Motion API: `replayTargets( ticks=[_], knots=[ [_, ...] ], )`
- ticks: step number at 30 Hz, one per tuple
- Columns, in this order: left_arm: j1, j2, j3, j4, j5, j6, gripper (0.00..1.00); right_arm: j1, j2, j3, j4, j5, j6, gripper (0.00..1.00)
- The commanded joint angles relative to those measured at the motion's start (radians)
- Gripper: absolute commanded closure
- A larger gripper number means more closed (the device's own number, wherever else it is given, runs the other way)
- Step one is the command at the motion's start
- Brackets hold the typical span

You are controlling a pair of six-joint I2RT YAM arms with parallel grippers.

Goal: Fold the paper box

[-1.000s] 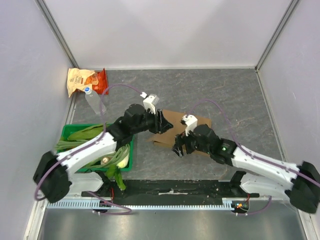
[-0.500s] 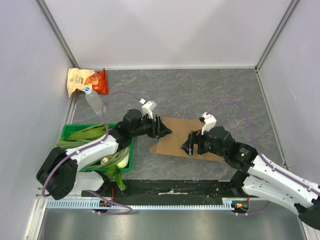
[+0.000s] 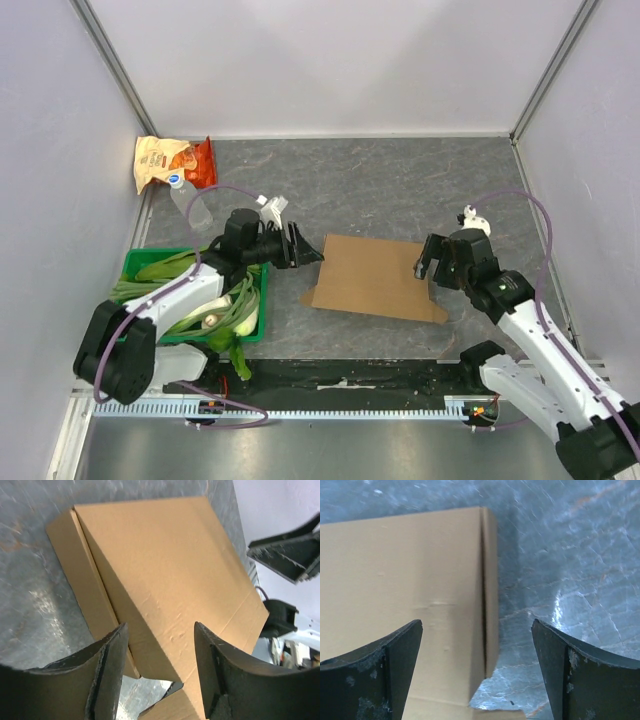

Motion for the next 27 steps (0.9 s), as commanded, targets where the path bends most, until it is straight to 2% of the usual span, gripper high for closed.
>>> replayTargets(
  ticks=[1, 3, 5, 9, 17, 19, 20, 21, 24, 27],
  knots=[
    [-0.002, 0.09, -0.019, 0.13, 0.196, -0.061, 0.41, -0.081, 0.024, -0.052, 0.035, -0.182, -0.041, 0.02],
    [-0.002, 0.107, -0.049, 0.167, 0.196, -0.066, 0.43, -0.086, 0.024, -0.059, 0.037, -0.171, -0.034, 0.02],
    [-0.003, 0.13, -0.078, 0.172, 0.173, -0.061, 0.5, -0.086, 0.037, -0.074, 0.048, -0.182, -0.022, 0.02],
    [-0.016, 0.153, -0.132, 0.224, 0.132, -0.063, 0.59, -0.086, 0.06, -0.198, 0.171, -0.294, 0.035, 0.02],
    [-0.056, 0.21, -0.206, 0.288, 0.083, -0.055, 0.68, -0.086, 0.119, -0.289, 0.298, -0.303, 0.038, 0.02],
    [-0.057, 0.176, -0.21, 0.29, 0.094, -0.057, 0.63, -0.088, 0.129, -0.281, 0.296, -0.302, 0.031, 0.02],
    [-0.057, 0.158, -0.21, 0.26, 0.089, -0.051, 0.57, -0.088, 0.125, -0.283, 0.305, -0.303, 0.032, 0.02],
    [-0.056, 0.116, -0.209, 0.235, 0.048, -0.028, 0.46, -0.086, 0.114, -0.284, 0.308, -0.306, 0.032, 0.02],
    [-0.057, 0.069, -0.203, 0.157, -0.014, 0.023, 0.38, -0.086, 0.112, -0.283, 0.315, -0.323, 0.02, 0.02],
    [-0.057, 0.067, -0.184, 0.134, -0.043, 0.031, 0.36, -0.086, 0.119, -0.293, 0.328, -0.299, 0.02, 0.02]
  ],
)
